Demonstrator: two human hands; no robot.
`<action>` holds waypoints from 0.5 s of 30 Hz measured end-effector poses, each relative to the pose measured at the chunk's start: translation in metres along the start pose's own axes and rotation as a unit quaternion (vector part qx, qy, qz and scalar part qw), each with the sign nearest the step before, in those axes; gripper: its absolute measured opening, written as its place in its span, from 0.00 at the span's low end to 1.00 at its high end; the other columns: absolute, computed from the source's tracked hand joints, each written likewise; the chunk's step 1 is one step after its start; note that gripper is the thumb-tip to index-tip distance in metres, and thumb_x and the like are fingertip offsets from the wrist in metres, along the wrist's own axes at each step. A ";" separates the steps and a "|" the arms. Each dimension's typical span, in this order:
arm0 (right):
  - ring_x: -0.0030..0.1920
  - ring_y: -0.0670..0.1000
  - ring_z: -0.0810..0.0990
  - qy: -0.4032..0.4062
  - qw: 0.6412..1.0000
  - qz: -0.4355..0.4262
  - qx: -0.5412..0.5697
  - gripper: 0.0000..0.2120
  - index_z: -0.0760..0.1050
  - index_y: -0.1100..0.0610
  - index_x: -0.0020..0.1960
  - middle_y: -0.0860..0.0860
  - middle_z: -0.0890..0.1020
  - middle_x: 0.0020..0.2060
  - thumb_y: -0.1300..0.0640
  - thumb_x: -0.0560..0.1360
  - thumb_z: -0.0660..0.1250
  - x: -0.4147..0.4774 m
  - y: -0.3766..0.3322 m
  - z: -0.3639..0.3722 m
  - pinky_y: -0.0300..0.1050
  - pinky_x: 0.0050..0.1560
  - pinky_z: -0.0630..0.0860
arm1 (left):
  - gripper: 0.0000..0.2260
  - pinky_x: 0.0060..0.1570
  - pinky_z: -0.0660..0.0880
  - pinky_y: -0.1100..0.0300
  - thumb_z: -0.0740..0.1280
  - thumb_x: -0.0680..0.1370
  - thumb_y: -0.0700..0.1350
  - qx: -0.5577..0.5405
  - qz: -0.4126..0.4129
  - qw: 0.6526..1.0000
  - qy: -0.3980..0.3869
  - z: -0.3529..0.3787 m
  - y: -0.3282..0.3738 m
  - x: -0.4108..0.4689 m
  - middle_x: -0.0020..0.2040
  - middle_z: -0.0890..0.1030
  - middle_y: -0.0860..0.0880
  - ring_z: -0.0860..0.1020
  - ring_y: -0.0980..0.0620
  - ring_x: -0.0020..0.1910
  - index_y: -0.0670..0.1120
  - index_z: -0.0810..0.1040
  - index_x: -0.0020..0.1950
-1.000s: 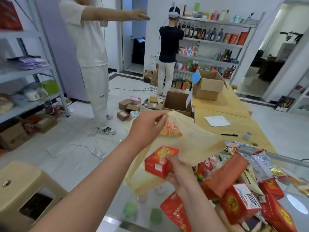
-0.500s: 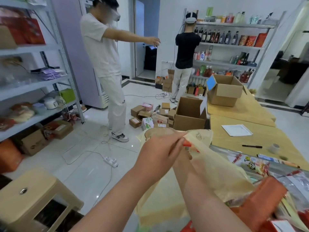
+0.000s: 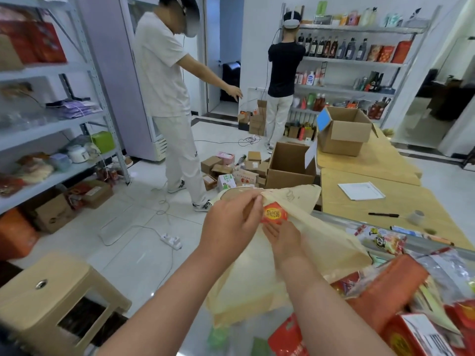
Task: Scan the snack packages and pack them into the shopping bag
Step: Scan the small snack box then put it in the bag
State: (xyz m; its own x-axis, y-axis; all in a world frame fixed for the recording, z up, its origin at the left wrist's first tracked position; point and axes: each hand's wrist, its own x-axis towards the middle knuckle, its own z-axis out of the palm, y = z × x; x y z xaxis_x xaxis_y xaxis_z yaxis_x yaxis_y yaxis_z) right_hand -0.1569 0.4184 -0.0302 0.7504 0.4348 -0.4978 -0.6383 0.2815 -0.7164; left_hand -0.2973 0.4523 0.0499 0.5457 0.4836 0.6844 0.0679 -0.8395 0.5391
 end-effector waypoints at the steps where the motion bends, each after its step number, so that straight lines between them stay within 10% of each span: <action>1: 0.52 0.57 0.78 0.011 1.000 -0.015 0.023 0.12 0.73 0.64 0.59 0.61 0.78 0.51 0.66 0.79 0.54 -0.005 -0.004 -0.006 0.47 0.54 0.77 | 0.16 0.38 0.77 0.54 0.58 0.78 0.53 -0.007 -0.012 1.000 -0.001 0.000 0.002 0.000 0.41 0.83 0.56 0.79 0.55 0.39 0.49 0.83 0.50; 5: 0.32 0.52 0.77 0.060 0.994 -0.041 0.086 0.15 0.74 0.64 0.59 0.58 0.79 0.38 0.67 0.78 0.54 -0.039 -0.017 -0.027 0.41 0.32 0.75 | 0.14 0.37 0.73 0.60 0.55 0.76 0.59 0.002 -0.085 0.994 -0.069 -0.004 0.020 0.000 0.34 0.79 0.61 0.77 0.58 0.39 0.62 0.77 0.37; 8: 0.24 0.48 0.70 0.048 0.990 -0.088 0.102 0.11 0.74 0.60 0.54 0.55 0.73 0.33 0.67 0.78 0.55 -0.079 -0.025 -0.042 0.37 0.23 0.67 | 0.25 0.41 0.75 0.55 0.49 0.80 0.60 0.048 -0.150 0.980 -0.119 0.003 0.029 0.004 0.37 0.81 0.53 0.78 0.52 0.40 0.50 0.80 0.39; 12: 0.26 0.51 0.67 0.110 0.982 -0.153 -0.001 0.12 0.69 0.59 0.38 0.54 0.70 0.28 0.66 0.78 0.53 -0.117 -0.031 -0.068 0.42 0.26 0.65 | 0.22 0.31 0.68 0.55 0.55 0.80 0.55 0.064 -0.139 0.976 -0.155 0.033 0.045 0.009 0.29 0.74 0.50 0.73 0.49 0.34 0.46 0.72 0.30; 15: 0.22 0.49 0.65 0.108 0.972 -0.209 -0.026 0.12 0.68 0.59 0.37 0.52 0.69 0.25 0.67 0.76 0.53 -0.140 -0.042 -0.087 0.42 0.26 0.63 | 0.20 0.41 0.75 0.55 0.54 0.80 0.58 0.048 -0.143 0.953 -0.261 0.061 0.064 0.005 0.39 0.80 0.52 0.77 0.50 0.41 0.48 0.80 0.40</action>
State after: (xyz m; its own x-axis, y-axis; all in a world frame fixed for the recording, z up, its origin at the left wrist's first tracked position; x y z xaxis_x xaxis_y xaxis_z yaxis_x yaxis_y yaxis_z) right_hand -0.2197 0.2716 0.0274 0.9640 0.1016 -0.2455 -0.2657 0.3497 -0.8984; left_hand -0.2391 0.3862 0.0580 0.8332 0.5278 0.1649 0.3389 -0.7231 0.6020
